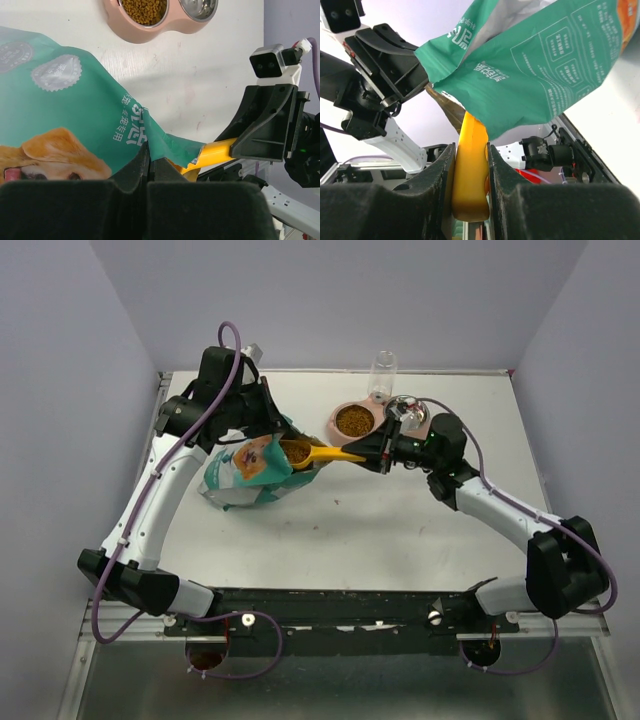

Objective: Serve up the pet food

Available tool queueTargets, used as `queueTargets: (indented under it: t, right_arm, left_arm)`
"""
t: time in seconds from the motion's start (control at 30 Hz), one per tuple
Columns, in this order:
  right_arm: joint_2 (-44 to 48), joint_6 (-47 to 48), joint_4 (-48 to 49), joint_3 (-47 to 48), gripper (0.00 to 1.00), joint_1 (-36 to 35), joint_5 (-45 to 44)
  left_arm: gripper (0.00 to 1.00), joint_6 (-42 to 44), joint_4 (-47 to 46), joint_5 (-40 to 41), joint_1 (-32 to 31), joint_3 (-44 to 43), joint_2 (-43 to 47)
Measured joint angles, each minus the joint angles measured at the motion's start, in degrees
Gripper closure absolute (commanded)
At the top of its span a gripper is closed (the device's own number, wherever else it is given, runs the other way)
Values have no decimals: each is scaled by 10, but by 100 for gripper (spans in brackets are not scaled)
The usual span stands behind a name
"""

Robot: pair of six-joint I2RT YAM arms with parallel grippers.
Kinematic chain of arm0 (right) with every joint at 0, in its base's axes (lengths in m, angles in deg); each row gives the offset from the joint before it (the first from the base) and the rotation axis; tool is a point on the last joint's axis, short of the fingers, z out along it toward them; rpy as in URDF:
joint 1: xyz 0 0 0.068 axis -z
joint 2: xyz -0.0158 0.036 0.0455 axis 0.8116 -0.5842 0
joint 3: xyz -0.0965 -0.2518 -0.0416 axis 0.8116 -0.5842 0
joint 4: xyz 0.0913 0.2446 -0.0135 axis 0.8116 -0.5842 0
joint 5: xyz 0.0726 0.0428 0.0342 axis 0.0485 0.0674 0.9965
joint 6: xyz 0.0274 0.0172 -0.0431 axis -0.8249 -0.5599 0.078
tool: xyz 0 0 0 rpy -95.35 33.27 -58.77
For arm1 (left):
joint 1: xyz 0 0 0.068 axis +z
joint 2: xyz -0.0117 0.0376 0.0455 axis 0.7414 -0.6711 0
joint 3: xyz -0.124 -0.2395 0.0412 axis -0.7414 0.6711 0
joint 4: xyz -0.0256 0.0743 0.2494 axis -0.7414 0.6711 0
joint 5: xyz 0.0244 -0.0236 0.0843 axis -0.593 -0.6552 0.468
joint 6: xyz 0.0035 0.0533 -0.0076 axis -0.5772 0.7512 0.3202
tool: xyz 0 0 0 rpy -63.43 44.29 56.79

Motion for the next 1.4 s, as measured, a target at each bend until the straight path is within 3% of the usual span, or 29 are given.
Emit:
queueTargets:
  t: [0.13,0.57,1.4]
  right_arm:
    - [-20,8,-7,22,99,-22,-2]
    - [5,9,-23,5,99,4,0]
    - [112,39,-96,-17,99,66,19]
  left_arm:
    - [100,0,1,0,2,0,0]
    - [100,0,-3,-2,0,3,0]
    - [100,0,-18,-2,0,17,10]
